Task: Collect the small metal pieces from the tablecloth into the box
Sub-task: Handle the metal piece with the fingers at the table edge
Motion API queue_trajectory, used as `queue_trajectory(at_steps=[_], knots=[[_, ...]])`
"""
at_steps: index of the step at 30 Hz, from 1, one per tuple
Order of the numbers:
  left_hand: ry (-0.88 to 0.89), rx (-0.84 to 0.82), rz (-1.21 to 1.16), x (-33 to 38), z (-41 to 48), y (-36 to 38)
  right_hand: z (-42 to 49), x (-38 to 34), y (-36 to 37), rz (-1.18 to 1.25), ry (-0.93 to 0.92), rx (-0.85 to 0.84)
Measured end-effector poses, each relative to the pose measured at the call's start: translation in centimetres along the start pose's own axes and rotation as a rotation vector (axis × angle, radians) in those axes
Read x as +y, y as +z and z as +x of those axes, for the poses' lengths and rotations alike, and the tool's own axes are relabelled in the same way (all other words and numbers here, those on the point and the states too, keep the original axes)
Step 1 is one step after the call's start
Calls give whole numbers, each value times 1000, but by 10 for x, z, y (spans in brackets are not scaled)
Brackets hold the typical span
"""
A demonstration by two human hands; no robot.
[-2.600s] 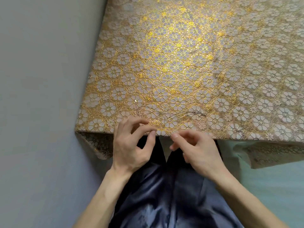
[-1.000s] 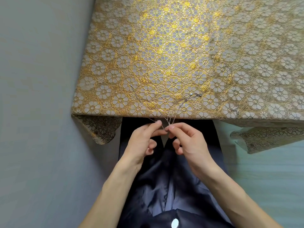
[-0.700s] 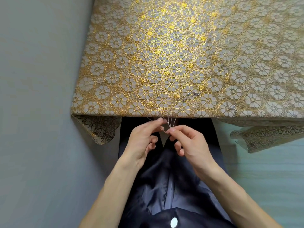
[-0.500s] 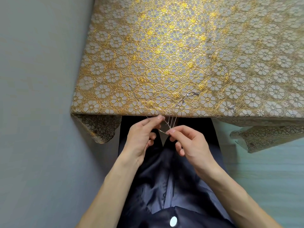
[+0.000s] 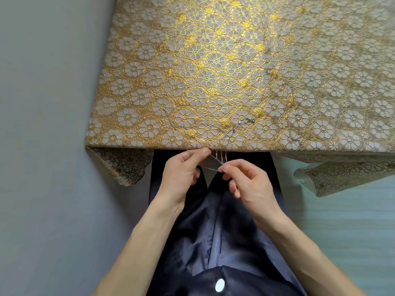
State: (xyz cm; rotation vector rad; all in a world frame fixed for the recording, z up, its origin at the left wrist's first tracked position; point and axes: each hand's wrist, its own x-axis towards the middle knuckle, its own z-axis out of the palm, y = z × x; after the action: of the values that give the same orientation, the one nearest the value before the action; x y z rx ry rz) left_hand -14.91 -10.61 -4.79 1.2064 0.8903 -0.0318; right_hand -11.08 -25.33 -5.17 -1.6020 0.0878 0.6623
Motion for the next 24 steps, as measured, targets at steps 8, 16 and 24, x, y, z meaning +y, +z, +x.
queue_trajectory(at_steps=[8,16,24], knots=[[22,15,-27,-1,-1,-2,-1,0,-5,35,29,58],[20,-2,-35,-1,-3,-5,-1,2,-10,47,22,37],[16,53,-25,-4,0,-12,-1,9,-11,-2,30,-16]])
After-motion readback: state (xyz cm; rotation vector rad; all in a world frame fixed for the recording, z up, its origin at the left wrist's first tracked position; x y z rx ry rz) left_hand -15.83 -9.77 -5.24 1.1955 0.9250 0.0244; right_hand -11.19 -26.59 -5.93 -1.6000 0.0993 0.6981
